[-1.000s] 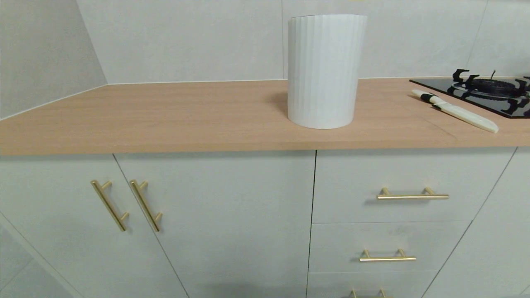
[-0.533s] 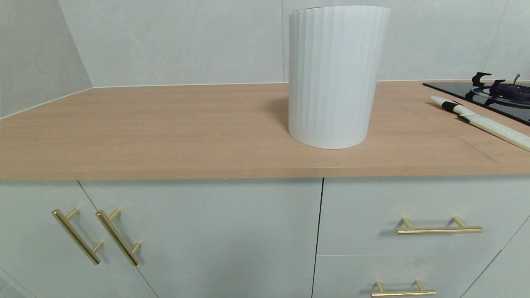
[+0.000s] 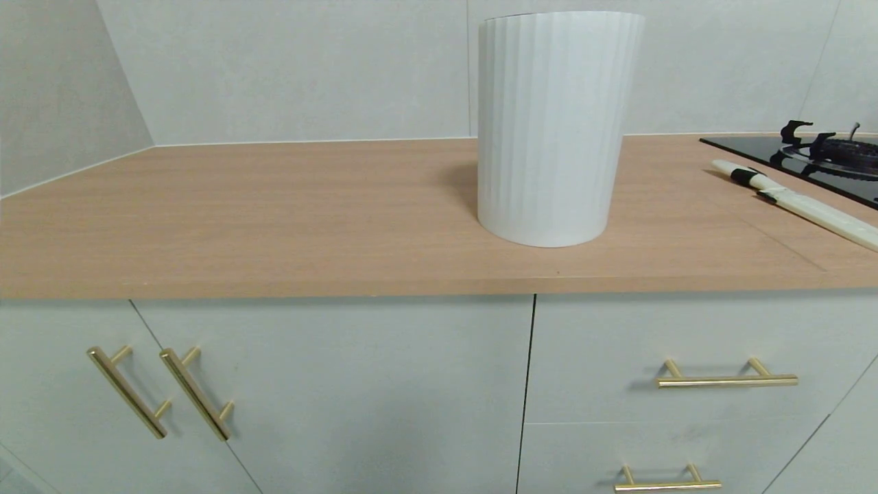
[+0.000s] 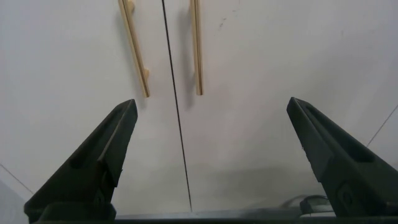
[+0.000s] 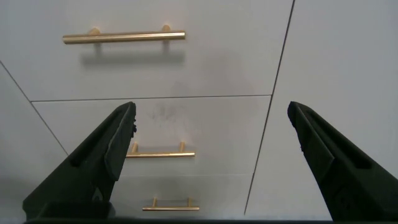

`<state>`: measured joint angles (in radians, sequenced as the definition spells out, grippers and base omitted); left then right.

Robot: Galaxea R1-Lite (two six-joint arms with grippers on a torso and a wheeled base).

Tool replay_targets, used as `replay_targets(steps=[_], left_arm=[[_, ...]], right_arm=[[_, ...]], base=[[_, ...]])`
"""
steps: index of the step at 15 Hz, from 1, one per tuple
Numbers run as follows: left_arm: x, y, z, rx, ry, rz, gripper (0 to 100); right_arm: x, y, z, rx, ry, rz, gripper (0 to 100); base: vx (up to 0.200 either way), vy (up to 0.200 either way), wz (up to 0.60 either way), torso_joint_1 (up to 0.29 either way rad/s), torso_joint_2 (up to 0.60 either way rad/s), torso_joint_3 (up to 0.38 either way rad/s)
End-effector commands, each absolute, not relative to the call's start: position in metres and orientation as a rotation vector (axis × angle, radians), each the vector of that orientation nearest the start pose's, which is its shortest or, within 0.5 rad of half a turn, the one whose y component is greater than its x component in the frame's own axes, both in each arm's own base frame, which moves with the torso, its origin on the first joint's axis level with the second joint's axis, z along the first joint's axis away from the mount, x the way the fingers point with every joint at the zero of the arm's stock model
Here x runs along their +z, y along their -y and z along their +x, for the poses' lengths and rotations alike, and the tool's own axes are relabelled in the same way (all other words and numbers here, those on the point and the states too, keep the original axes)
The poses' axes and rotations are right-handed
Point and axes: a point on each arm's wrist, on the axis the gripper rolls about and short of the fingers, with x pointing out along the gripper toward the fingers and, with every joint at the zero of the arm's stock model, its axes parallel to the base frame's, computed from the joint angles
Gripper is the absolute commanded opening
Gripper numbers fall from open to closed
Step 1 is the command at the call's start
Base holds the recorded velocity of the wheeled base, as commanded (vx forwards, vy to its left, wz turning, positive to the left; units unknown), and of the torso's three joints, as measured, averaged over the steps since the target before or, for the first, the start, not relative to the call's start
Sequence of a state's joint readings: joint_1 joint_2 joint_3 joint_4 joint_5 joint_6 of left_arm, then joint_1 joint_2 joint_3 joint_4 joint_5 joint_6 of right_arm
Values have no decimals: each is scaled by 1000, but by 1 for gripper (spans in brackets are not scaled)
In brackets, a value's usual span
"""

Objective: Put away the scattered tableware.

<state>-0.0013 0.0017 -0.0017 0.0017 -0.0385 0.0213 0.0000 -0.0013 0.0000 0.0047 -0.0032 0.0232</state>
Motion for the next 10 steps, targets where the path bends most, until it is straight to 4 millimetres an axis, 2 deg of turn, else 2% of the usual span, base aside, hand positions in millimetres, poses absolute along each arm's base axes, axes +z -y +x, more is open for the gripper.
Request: replay_targets(steps=[1, 9, 10], left_arm=[[76, 1, -23, -40, -1, 21, 100], [76, 1, -23, -40, -1, 20, 100], [76, 1, -23, -38, -1, 20, 100]], right_arm=[[75, 0, -23, -3, -5, 23, 100], [75, 0, -23, -3, -5, 23, 100], [75, 0, -23, -3, -5, 21, 100]], base=[[0, -200, 0, 2, 12, -2], [0, -200, 0, 3, 1, 1], [0, 0, 0, 0, 0, 0]])
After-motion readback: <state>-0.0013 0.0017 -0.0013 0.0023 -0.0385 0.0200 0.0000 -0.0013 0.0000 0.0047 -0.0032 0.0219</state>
